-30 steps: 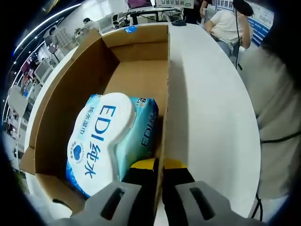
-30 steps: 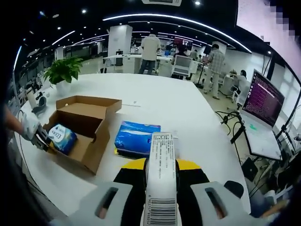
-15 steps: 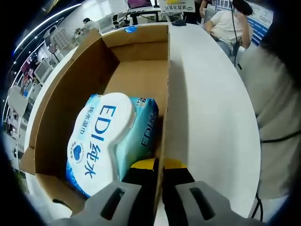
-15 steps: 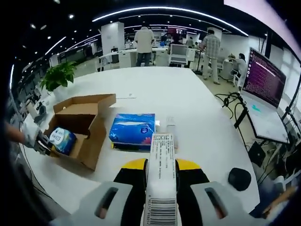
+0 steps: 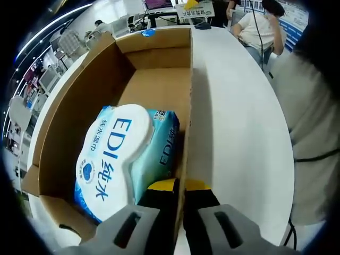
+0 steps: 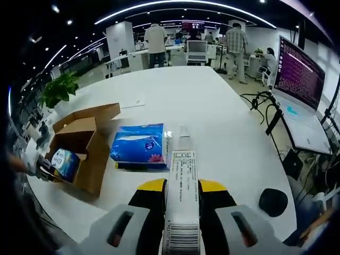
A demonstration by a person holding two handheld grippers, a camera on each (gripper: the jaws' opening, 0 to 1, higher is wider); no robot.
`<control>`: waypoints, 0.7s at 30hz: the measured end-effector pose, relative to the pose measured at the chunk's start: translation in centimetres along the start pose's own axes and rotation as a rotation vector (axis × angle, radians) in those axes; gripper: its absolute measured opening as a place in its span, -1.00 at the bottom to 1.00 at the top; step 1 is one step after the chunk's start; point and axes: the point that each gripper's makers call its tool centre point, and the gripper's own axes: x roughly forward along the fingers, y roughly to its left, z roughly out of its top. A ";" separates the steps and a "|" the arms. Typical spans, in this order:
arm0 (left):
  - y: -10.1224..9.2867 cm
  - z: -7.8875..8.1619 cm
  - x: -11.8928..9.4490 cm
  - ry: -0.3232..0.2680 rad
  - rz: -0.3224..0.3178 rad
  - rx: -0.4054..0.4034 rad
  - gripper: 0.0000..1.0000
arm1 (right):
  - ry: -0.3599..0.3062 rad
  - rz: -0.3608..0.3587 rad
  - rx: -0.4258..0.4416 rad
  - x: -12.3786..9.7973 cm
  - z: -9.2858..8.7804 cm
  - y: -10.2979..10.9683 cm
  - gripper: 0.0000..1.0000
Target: Operate the shoe box by opening the lid, removing the specified soft item, and placing it in the target area until the item is outside and the box remains undamaged.
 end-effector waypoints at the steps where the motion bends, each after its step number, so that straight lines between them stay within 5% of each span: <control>1: 0.0 0.0 0.0 0.000 0.000 0.000 -0.97 | 0.005 0.000 -0.005 0.2 -0.1 0.0 -0.61; 21: 0.0 0.0 0.0 0.002 -0.003 -0.004 -0.97 | 0.090 0.036 -0.064 3.9 -2.4 -0.1 -0.61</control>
